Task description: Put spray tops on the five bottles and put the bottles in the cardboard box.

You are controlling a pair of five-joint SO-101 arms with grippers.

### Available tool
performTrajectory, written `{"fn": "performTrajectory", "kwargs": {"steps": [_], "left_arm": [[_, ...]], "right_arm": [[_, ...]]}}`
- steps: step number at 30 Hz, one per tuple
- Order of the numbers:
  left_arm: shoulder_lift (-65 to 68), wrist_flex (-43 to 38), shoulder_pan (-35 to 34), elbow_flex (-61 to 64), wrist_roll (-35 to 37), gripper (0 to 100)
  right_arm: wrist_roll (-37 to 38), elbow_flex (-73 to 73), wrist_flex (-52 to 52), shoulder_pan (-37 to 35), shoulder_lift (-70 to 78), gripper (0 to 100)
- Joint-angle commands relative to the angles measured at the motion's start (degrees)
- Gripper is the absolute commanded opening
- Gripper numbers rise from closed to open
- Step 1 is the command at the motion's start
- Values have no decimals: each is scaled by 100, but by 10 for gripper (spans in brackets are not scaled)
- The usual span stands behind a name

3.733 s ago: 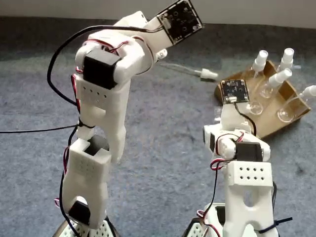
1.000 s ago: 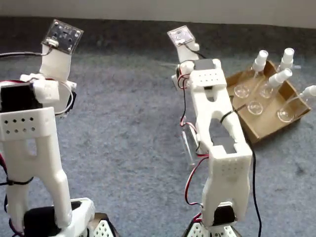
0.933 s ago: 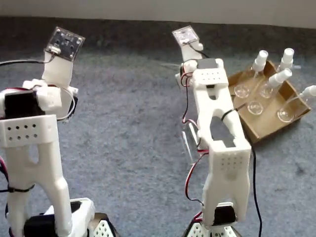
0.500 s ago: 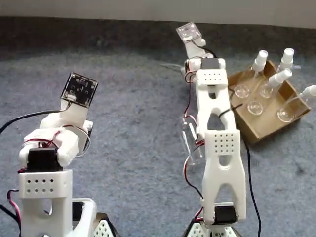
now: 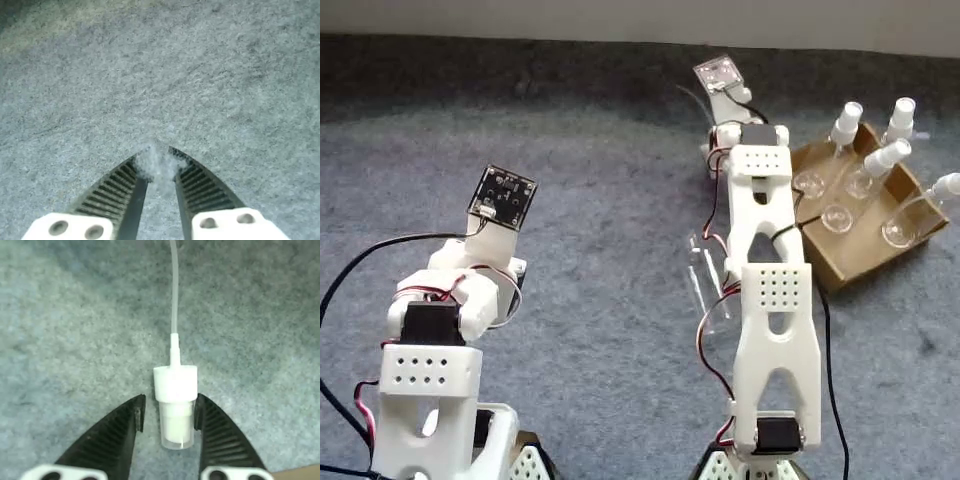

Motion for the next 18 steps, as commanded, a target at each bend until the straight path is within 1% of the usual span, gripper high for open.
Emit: {"fn": "performTrajectory", "kwargs": {"steps": [1, 11, 14, 18], "left_arm": [[-127, -308, 92, 84, 70, 8], [-136, -299, 84, 180, 70, 8], [-136, -308, 84, 215, 62, 8], [-136, -308, 84, 224, 53, 8]], "right_arm": [[53, -312, 286, -198, -198, 89], [53, -321, 462, -409, -207, 76], [53, -479, 470, -409, -163, 7], [44, -567, 699, -391, -180, 5]]}}
